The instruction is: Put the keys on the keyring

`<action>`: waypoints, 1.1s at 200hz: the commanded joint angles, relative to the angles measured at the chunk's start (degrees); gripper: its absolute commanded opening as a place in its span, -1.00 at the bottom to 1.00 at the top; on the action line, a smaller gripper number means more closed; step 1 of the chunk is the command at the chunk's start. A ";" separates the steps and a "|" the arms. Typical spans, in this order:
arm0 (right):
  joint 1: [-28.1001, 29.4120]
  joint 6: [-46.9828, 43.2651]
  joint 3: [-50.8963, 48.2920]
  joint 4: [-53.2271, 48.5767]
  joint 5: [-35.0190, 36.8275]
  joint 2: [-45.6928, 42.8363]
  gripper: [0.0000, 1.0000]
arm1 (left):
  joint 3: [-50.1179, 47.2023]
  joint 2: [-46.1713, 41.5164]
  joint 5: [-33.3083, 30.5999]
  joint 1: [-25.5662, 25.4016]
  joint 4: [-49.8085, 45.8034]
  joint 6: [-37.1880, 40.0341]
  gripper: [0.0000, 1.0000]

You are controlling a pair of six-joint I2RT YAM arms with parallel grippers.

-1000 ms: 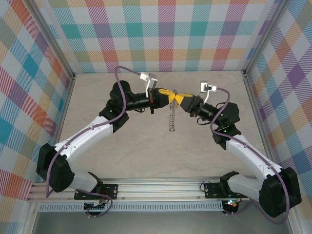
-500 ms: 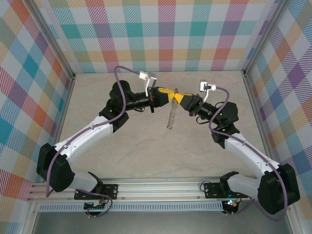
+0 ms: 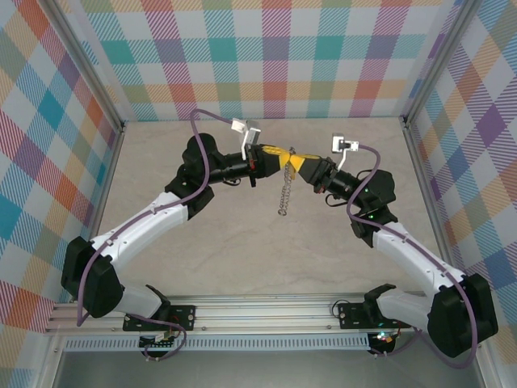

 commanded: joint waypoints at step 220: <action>-3.27 -13.95 4.08 -23.10 -3.58 -4.33 -1.00 | 2.12 -0.66 -6.91 -0.18 -7.26 3.82 -0.21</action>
